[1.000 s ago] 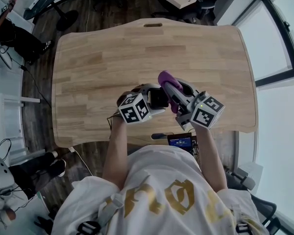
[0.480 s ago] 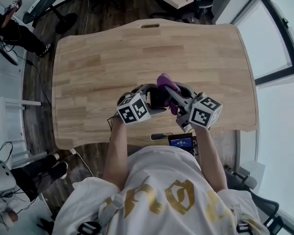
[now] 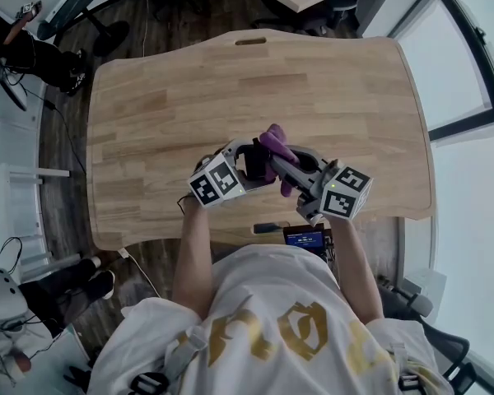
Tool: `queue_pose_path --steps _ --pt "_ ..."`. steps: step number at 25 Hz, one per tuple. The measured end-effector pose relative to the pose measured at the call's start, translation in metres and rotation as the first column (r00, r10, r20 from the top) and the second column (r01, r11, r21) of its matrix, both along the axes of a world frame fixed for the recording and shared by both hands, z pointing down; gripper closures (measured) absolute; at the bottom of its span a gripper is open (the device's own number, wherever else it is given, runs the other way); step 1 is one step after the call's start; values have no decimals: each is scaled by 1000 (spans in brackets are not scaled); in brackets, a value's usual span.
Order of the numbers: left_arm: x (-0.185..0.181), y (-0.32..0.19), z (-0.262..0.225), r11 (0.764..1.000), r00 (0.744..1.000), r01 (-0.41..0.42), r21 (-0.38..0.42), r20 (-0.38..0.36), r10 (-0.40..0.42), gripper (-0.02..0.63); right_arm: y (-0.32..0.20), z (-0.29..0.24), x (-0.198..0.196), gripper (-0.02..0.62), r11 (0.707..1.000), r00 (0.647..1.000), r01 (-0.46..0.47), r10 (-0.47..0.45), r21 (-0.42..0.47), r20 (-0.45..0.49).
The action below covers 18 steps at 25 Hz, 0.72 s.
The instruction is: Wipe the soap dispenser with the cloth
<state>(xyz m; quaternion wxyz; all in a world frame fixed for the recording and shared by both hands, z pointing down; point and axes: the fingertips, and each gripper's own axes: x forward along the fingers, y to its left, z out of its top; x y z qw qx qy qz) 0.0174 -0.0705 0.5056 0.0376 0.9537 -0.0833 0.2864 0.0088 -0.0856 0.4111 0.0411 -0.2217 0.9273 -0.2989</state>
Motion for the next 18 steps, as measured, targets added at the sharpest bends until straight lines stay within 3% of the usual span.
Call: queue_pose_path --steps 18 --pt "-3 -5 -4 999 999 38 -8 -6 -38 244 29 -4 -11 541 990 991 134 -133 42 -23"
